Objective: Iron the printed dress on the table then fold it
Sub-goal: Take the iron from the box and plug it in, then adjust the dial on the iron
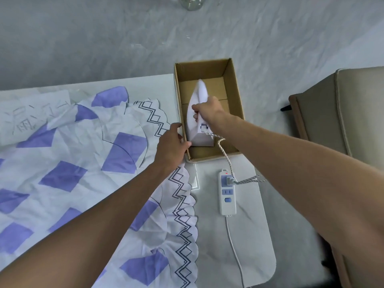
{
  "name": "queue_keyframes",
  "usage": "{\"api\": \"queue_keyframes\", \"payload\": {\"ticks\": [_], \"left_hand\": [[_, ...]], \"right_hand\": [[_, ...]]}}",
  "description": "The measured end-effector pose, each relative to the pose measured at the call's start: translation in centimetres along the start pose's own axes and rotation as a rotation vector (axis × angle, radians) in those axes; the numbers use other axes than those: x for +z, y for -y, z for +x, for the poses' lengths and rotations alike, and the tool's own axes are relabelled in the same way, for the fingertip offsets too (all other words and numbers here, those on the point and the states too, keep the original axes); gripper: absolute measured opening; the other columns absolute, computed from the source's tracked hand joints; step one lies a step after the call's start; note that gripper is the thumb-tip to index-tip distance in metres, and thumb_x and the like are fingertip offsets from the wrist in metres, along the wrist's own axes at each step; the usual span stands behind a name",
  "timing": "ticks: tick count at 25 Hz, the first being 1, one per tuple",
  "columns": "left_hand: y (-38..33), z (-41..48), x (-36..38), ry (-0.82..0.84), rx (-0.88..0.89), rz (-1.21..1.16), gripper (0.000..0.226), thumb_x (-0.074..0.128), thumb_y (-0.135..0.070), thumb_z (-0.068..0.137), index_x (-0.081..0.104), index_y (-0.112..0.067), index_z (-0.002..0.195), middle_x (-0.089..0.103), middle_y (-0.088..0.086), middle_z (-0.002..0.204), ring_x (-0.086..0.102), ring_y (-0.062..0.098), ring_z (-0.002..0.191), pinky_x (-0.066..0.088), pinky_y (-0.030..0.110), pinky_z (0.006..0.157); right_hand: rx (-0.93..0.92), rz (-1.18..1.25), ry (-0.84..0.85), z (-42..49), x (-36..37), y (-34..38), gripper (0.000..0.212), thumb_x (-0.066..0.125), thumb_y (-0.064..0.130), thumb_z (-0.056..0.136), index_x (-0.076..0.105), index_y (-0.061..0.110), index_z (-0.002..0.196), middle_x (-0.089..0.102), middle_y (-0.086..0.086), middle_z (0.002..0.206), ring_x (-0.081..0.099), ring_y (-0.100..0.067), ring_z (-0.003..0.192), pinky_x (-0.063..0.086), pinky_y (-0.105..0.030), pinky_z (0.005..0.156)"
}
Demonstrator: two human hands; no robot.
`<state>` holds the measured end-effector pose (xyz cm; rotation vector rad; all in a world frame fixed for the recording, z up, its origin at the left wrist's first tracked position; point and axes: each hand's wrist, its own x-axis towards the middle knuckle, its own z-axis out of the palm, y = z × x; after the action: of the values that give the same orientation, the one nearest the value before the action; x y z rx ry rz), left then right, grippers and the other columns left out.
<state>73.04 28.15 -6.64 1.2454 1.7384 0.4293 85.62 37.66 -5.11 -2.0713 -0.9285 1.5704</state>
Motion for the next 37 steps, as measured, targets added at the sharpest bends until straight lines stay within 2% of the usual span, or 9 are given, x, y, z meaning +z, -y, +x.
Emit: {"api": "queue_keyframes", "payload": {"ticks": [5, 8, 11, 20, 25, 28, 31, 34, 37], "left_hand": [[-0.7, -0.7, -1.6, 0.036, -0.052, -0.048, 0.051, 0.063, -0.014, 0.089, 0.047, -0.019, 0.137, 0.062, 0.005, 0.117, 0.063, 0.023, 0.093, 0.05, 0.031, 0.08], [-4.1, -1.9, -5.2, -0.019, -0.099, -0.548, 0.036, 0.058, -0.02, 0.093, 0.055, -0.02, 0.129, 0.065, 0.005, 0.12, 0.063, 0.019, 0.102, 0.047, 0.029, 0.09], [-7.4, -4.4, -9.9, 0.226, 0.033, -0.956, 0.035, 0.051, -0.034, 0.096, 0.059, -0.012, 0.122, 0.064, 0.009, 0.125, 0.061, 0.019, 0.114, 0.044, 0.034, 0.1], [0.5, -13.0, -20.2, 0.34, 0.04, -0.889, 0.046, 0.058, -0.018, 0.087, 0.055, -0.008, 0.131, 0.064, 0.009, 0.129, 0.061, 0.024, 0.117, 0.051, 0.03, 0.092], [7.5, -16.1, -24.0, -0.247, -0.052, -0.425, 0.022, 0.077, -0.031, 0.079, 0.063, -0.019, 0.092, 0.061, -0.008, 0.076, 0.057, 0.009, 0.072, 0.049, 0.026, 0.077], [8.4, -19.3, -26.2, -0.367, 0.187, -0.149, 0.017, 0.072, -0.023, 0.085, 0.058, -0.02, 0.075, 0.051, -0.008, 0.059, 0.045, 0.007, 0.056, 0.037, 0.016, 0.057], [7.5, -19.5, -28.9, -0.439, 0.517, 0.157, 0.009, 0.069, -0.026, 0.086, 0.063, -0.019, 0.088, 0.057, -0.01, 0.076, 0.049, 0.008, 0.07, 0.041, 0.026, 0.066], [5.3, -15.3, -30.3, -0.324, 0.812, 0.497, 0.04, 0.068, -0.031, 0.082, 0.063, -0.013, 0.117, 0.062, 0.003, 0.117, 0.052, 0.026, 0.107, 0.043, 0.036, 0.093], [2.6, -12.4, -29.6, 0.056, 0.823, 0.691, 0.036, 0.062, -0.038, 0.085, 0.062, -0.02, 0.117, 0.065, -0.002, 0.106, 0.056, 0.024, 0.102, 0.047, 0.039, 0.087]], "right_hand": [[-0.173, 0.305, 0.014, -4.0, -4.1, 3.1, 0.021, 0.059, 0.025, 0.091, 0.057, 0.007, 0.101, 0.052, -0.008, 0.067, 0.046, -0.015, 0.047, 0.039, -0.024, 0.047], [-0.35, 0.379, 0.194, -8.2, -6.9, 5.6, 0.022, 0.061, 0.032, 0.09, 0.059, 0.011, 0.096, 0.049, -0.006, 0.063, 0.04, -0.017, 0.046, 0.039, -0.027, 0.05], [-0.346, 0.487, 0.488, -11.6, -7.6, 6.9, 0.023, 0.059, 0.03, 0.092, 0.059, 0.009, 0.102, 0.039, -0.006, 0.063, 0.031, -0.018, 0.046, 0.033, -0.027, 0.048], [-0.283, 0.268, 0.728, -20.5, 2.4, 5.3, 0.023, 0.056, 0.023, 0.093, 0.067, 0.007, 0.105, 0.042, -0.008, 0.062, 0.035, -0.018, 0.045, 0.034, -0.027, 0.048], [-0.319, 0.227, 0.598, -23.2, 9.9, 3.6, 0.027, 0.053, 0.018, 0.095, 0.063, -0.002, 0.111, 0.045, -0.007, 0.059, 0.036, -0.018, 0.043, 0.035, -0.027, 0.051], [-0.291, 0.216, 0.553, -24.3, 12.6, 2.9, 0.029, 0.053, 0.019, 0.096, 0.061, -0.004, 0.112, 0.047, -0.005, 0.058, 0.037, -0.017, 0.043, 0.032, -0.031, 0.054], [-0.286, 0.15, 0.564, -25.2, 13.9, 2.9, 0.029, 0.054, 0.021, 0.096, 0.057, -0.006, 0.106, 0.048, -0.003, 0.057, 0.039, -0.015, 0.043, 0.03, -0.033, 0.056], [-0.295, 0.053, 0.634, -25.2, 13.5, 3.2, 0.018, 0.057, 0.022, 0.094, 0.05, 0.006, 0.09, 0.048, -0.005, 0.06, 0.04, -0.016, 0.045, 0.029, -0.035, 0.056], [-0.258, 0.025, 0.692, -25.0, 12.2, 3.4, 0.021, 0.063, 0.026, 0.09, 0.05, 0.009, 0.09, 0.05, -0.007, 0.062, 0.041, -0.018, 0.046, 0.031, -0.035, 0.056]]}}
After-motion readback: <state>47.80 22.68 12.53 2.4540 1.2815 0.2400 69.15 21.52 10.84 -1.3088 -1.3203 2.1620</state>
